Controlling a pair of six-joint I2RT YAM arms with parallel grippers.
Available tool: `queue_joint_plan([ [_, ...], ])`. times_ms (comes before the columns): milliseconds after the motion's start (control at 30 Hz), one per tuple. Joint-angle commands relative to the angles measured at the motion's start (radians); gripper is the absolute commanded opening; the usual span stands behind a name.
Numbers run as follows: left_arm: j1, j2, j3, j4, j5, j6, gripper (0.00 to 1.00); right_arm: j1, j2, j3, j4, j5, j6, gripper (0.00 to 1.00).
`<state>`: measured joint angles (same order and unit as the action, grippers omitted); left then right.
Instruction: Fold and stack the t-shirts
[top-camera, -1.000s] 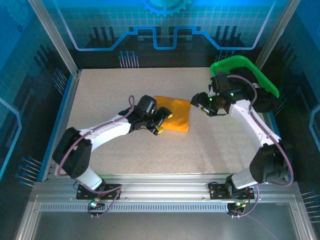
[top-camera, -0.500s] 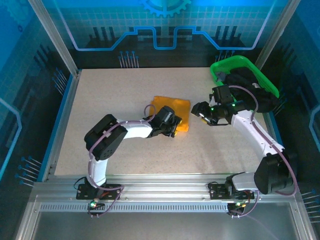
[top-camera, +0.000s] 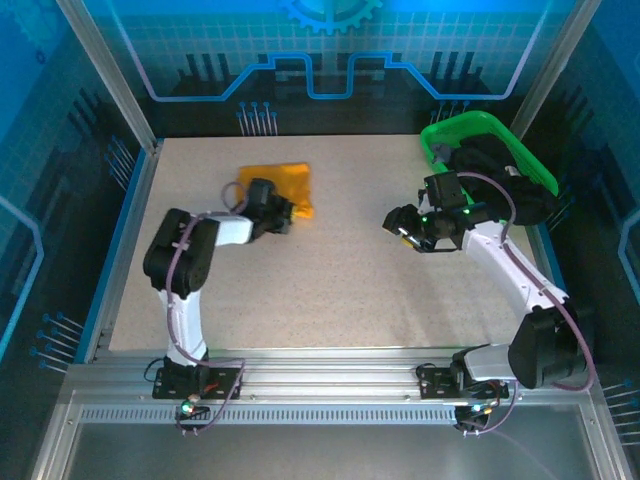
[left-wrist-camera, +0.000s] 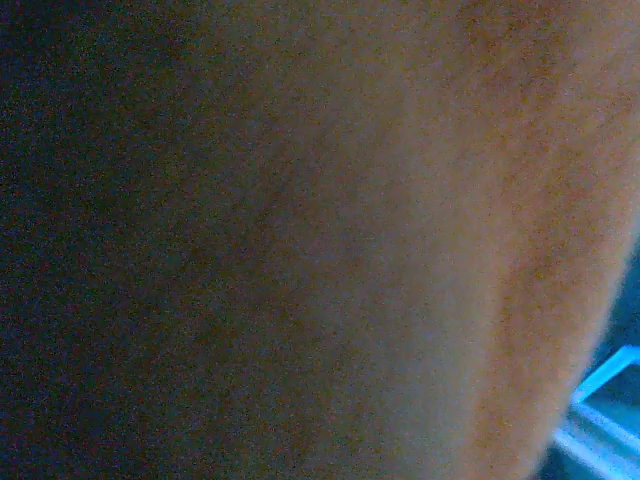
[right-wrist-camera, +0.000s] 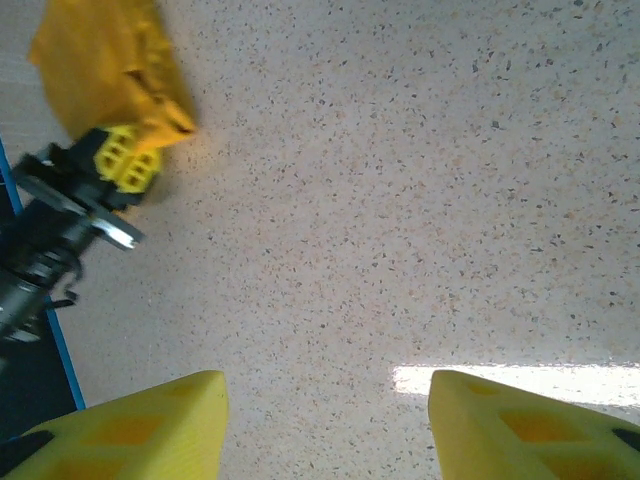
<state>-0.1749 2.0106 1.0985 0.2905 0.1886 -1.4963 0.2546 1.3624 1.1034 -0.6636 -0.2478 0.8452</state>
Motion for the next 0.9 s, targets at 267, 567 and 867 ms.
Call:
queue_joint_plan([
  [267, 0.421, 0.211, 0.401, -0.343, 0.357, 0.575, 0.00, 0.069, 0.134, 0.122, 0.055, -0.040, -0.007, 0.55],
  [567, 0.497, 0.235, 0.463, -0.463, 0.351, 0.709, 0.05, 0.102, 0.170, 0.160, 0.092, -0.063, -0.018, 0.55],
  [867, 0.494, 0.118, 0.431, -0.515, 0.284, 0.766, 0.22, 0.117, 0.132, 0.136, 0.261, -0.099, -0.019, 0.55],
])
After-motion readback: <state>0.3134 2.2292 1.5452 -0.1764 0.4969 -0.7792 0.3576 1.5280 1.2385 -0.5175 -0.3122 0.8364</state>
